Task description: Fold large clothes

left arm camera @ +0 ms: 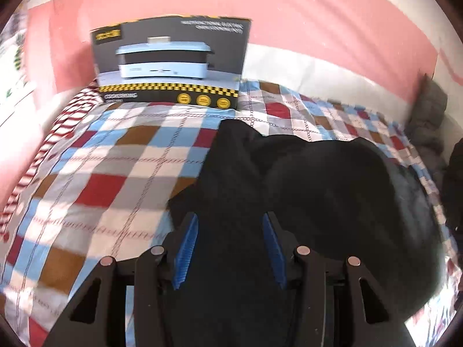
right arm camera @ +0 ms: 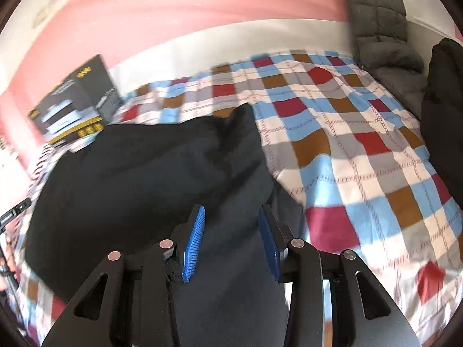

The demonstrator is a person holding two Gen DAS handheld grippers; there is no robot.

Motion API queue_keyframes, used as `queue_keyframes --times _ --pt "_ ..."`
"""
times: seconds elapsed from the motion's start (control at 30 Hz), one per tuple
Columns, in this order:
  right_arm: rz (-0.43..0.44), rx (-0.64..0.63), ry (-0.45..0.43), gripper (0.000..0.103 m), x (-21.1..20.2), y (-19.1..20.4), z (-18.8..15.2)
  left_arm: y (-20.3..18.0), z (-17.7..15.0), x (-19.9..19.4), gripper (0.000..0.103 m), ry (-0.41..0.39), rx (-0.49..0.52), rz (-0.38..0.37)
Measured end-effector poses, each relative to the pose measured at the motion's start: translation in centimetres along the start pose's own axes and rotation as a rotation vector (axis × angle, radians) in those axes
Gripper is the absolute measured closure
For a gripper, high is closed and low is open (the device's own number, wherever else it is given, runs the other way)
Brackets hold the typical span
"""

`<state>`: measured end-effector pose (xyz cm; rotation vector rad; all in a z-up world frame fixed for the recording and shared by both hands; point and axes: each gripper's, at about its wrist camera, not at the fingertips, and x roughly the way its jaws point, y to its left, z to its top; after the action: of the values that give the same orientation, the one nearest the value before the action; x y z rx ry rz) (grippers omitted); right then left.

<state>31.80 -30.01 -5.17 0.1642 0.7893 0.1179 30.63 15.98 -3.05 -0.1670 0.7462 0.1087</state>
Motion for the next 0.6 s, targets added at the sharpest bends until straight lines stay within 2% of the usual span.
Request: queue_keyframes --times 0.07,0.17,0.23,0.27,0.37,0.47,0.6 --pt "0.029 -0.007 0.018 0.062 -1.2 0.2 -1.8 1.3 -1.6 -1.4 0.053 0.008 -0.020 0.014" --pt "0.052 -0.007 0.065 0.052 -1.5 -0.1 -4.6 3.0 -4.2 -1.9 0.050 0.049 -0.050 0.028" --pt "0.032 -0.002 0.124 0.050 -0.3 -0.8 -6.0 3.8 -5.8 -0.9 0.049 0.115 -0.072 0.043" --pt "0.007 0.007 0.135 0.045 0.0 -1.2 -6.4 4.1 -6.3 -0.6 0.049 0.133 -0.091 0.036" --pt "0.009 0.065 0.133 0.044 -0.8 -2.2 -6.4 4.3 -6.8 -1.5 0.048 0.121 -0.121 0.035" --pt "0.005 0.090 0.123 0.044 -2.1 -2.5 -6.6 4.3 -7.5 -2.8 0.048 0.124 -0.157 0.003" --pt "0.060 0.195 0.126 0.042 -3.6 -3.6 -8.1 4.6 -9.7 -4.3 0.044 0.148 -0.220 -0.036"
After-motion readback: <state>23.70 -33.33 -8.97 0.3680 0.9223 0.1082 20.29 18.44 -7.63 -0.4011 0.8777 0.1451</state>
